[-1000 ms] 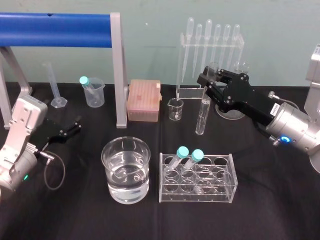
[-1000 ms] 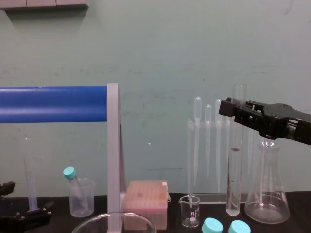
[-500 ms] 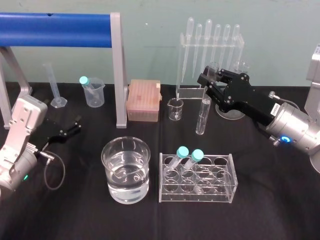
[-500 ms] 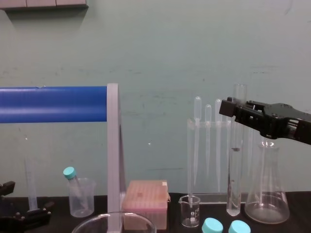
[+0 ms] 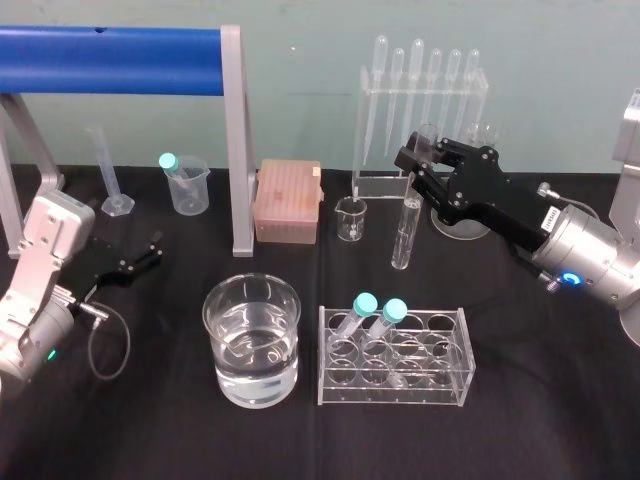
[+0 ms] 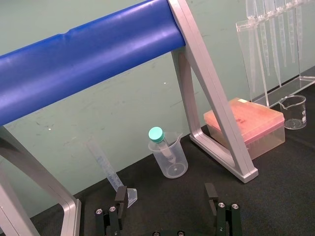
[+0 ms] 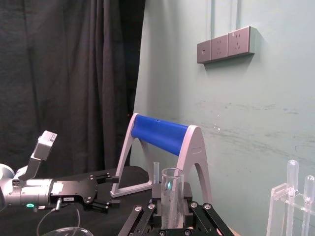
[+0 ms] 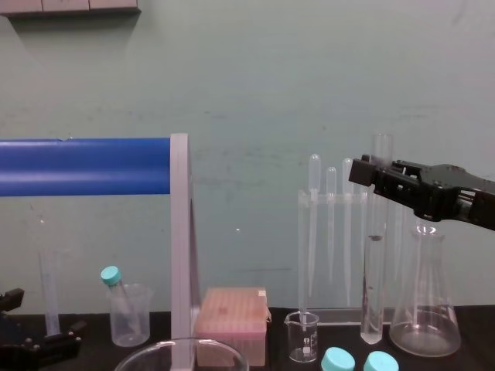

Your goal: Hold the test tube with one hand and immerse one end into the beaker, then return it to the test tube rack.

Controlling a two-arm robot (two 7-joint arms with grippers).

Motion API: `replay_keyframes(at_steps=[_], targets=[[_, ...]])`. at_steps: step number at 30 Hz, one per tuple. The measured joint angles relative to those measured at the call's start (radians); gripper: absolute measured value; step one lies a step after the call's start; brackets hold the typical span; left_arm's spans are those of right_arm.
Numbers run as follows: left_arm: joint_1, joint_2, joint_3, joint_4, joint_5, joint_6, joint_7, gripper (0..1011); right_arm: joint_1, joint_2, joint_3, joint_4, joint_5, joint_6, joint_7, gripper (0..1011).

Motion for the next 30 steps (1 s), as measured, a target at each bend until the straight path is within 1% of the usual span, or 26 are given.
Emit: replay_keyframes(at_steps=[16, 19, 20, 22, 23, 25, 26, 28, 29, 30], targets=[[0.000, 0.000, 0.000, 0.000, 0.000, 0.000, 0.000, 1000, 0.003, -0.001, 0.000, 0.000, 0.002, 0.000, 0.005, 226], [0.000, 0.000, 0.000, 0.000, 0.000, 0.000, 0.000, 1000, 0.019, -0.012, -0.002, 0.000, 0.021, -0.005, 0.035, 226], [0.000, 0.000, 0.000, 0.000, 0.000, 0.000, 0.000, 1000, 0.019, -0.012, -0.002, 0.000, 0.021, -0.005, 0.035, 226], [0.000, 0.000, 0.000, 0.000, 0.000, 0.000, 0.000, 1000, 0.035, -0.025, -0.009, -0.002, 0.037, -0.010, 0.063, 226], [0.000, 0.000, 0.000, 0.000, 0.000, 0.000, 0.000, 1000, 0.050, -0.037, -0.017, -0.003, 0.049, -0.014, 0.086, 226], [0.000, 0.000, 0.000, 0.000, 0.000, 0.000, 0.000, 1000, 0.068, -0.049, -0.029, -0.004, 0.060, -0.015, 0.113, 226], [0.000, 0.000, 0.000, 0.000, 0.000, 0.000, 0.000, 1000, 0.087, -0.063, -0.045, -0.003, 0.071, -0.016, 0.141, 226], [0.000, 0.000, 0.000, 0.000, 0.000, 0.000, 0.000, 1000, 0.103, -0.075, -0.059, -0.001, 0.080, -0.016, 0.167, 226], [0.000, 0.000, 0.000, 0.000, 0.000, 0.000, 0.000, 1000, 0.124, -0.091, -0.078, 0.003, 0.090, -0.015, 0.196, 226], [0.000, 0.000, 0.000, 0.000, 0.000, 0.000, 0.000, 1000, 0.124, -0.091, -0.078, 0.003, 0.090, -0.015, 0.196, 226]])
